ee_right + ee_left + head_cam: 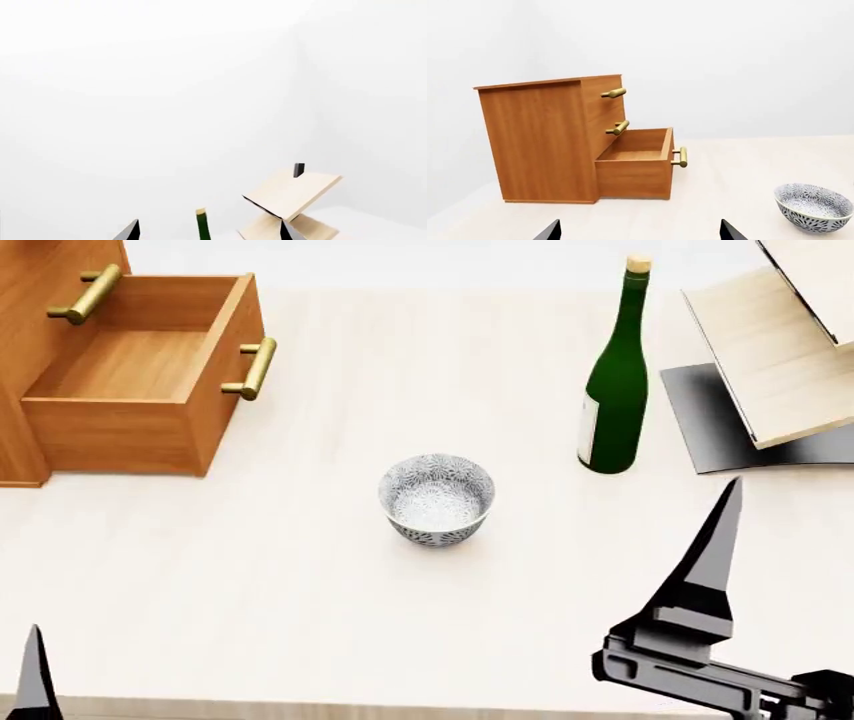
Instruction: Put the bowl in the bottom drawer of the cabinet and close it.
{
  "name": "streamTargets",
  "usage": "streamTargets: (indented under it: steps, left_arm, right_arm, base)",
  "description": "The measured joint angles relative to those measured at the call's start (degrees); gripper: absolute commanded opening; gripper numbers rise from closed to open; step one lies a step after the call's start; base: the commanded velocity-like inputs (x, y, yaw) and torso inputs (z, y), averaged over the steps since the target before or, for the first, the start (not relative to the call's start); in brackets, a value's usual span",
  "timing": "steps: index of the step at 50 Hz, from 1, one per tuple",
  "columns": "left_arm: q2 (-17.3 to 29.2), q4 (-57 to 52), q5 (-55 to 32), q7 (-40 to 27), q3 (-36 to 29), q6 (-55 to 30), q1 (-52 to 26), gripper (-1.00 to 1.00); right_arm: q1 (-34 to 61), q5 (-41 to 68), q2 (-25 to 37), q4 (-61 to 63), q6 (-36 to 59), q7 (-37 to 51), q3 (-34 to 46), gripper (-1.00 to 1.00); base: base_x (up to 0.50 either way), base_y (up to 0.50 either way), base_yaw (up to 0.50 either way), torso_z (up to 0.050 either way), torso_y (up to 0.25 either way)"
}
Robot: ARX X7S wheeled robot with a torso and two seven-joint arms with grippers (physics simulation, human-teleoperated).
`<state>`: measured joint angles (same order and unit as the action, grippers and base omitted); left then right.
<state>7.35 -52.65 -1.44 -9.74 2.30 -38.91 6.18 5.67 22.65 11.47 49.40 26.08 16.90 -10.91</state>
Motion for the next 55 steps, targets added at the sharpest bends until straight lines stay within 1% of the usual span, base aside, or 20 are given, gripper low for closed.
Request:
streamTargets:
  steps: [25, 49, 55]
  left_arm:
    - [2.8, -2.7, -1.2, -1.6, -1.6, -7.0, 0.0, 1.0]
    - [3.9, -3.6, -2.4, -2.9, -2.5, -2.7, 7.3, 1.0]
    - [4.2, -3.6, -2.8, -3.2, -2.6, -2.0, 8.2, 1.0]
  right_arm:
    - [-0.8, 0.0, 2.1, -0.2, -0.1, 1.0, 0.0, 1.0]
    - [-1.3, -1.2, 3.9, -0.9, -0.7, 1.8, 1.9, 1.0]
    - [-1.6, -1.4, 4.5, -0.8, -1.6, 1.6, 2.3, 1.0]
  base:
    - [0.0, 0.0, 0.0, 0.0, 0.0]
    - [0.0, 0.0, 0.0, 0.0, 0.0]
    - [0.33, 0.0, 0.0, 0.0, 0.0]
